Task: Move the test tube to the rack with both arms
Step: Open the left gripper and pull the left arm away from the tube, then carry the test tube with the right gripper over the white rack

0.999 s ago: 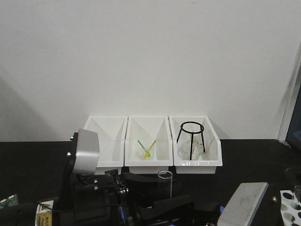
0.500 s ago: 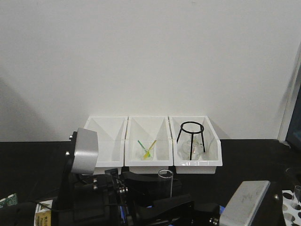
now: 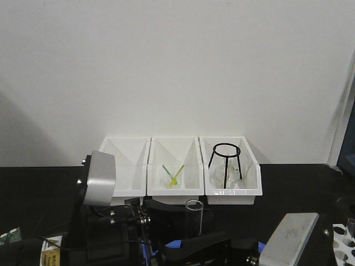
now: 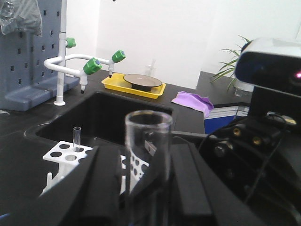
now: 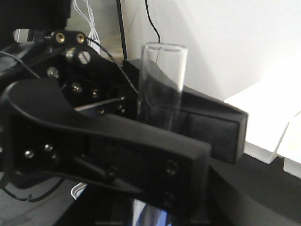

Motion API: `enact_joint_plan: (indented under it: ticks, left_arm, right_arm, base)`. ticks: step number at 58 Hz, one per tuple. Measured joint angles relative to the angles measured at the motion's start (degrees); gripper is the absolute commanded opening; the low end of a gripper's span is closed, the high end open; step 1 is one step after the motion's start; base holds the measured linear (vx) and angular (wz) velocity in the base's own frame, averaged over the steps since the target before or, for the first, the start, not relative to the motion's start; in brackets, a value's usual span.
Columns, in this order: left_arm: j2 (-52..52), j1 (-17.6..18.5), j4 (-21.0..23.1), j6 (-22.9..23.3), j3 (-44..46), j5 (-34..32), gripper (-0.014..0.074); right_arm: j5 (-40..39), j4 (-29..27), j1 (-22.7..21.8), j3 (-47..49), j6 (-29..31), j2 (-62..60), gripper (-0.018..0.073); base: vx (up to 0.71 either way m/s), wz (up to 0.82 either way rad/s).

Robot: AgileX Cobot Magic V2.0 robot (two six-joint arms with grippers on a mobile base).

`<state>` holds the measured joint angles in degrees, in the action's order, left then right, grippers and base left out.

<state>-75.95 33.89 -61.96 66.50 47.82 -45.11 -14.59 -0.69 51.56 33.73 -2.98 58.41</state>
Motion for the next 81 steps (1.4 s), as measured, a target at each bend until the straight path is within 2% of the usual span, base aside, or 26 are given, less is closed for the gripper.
enact_joint_plan:
  ticks: [11,26,35,40,46,50,57,61,67,77,81]
  left_arm:
    - [0.6,0.0,5.3,-1.8,0.0,-2.2,0.0444]
    - [6.6,0.0,7.5,-11.5,0.0,-2.5,0.0444]
    - [11.9,0.1,10.5,-16.2,0.0,2.4,0.0413]
    - [15.1,0.1,11.4,-18.5,0.0,7.9,0.0368]
    - [18.9,0.1,12.0,-19.5,0.0,16.0,0.0274]
    - [21.6,0.1,12.3,-19.7,0.0,22.0,0.0177]
    - [25.2,0.1,12.8,-19.8,0.0,31.3,0.0008]
    - [26.9,0.1,13.1,-19.8,0.0,36.1,-0.0008]
    - [29.3,0.1,13.7,-19.8,0.0,43.0,-0.0007]
    - [33.4,0.1,14.4,-19.8,0.0,53.1,-0.0007]
    - [34.6,0.1,14.6,-19.8,0.0,56.6,-0.0006]
  right_arm:
    - [-0.1,0.1,0.0,0.0,0.0,0.0,-0.0011]
    - [-0.4,0.2,0.0,0.0,0.0,0.0,-0.0011]
    - [-0.4,0.2,0.0,0.0,0.7,0.0,-0.0011]
    - [-0.5,0.2,0.0,0.0,1.6,0.0,-0.0011]
    - [-0.5,0.2,0.0,0.0,4.4,0.0,-0.0011]
    - [-1.1,0.2,0.0,0.0,8.8,0.0,-0.0011]
    - [-3.3,-1.4,0.0,0.0,20.7,0.7,-0.0011]
    - [-4.0,-5.7,0.0,0.0,25.4,1.3,-0.0011]
    - [-7.5,-17.4,0.0,0.0,32.0,2.1,-0.0011]
    - [-22.5,-40.1,0.0,0.0,47.1,2.2,-0.0011]
    - [-27.3,-47.0,0.0,-0.2,52.5,2.2,-0.0011]
  base:
    - [0.00,0.00]
    - [0.00,0.00]
    - [0.00,0.00]
    - [0.00,0.00]
    - [0.00,0.00]
    - [0.00,0.00]
    - [0.00,0.00]
    - [0.00,0.00]
    - [0.00,0.00]
    - [0.00,0.00]
    - [0.00,0.00]
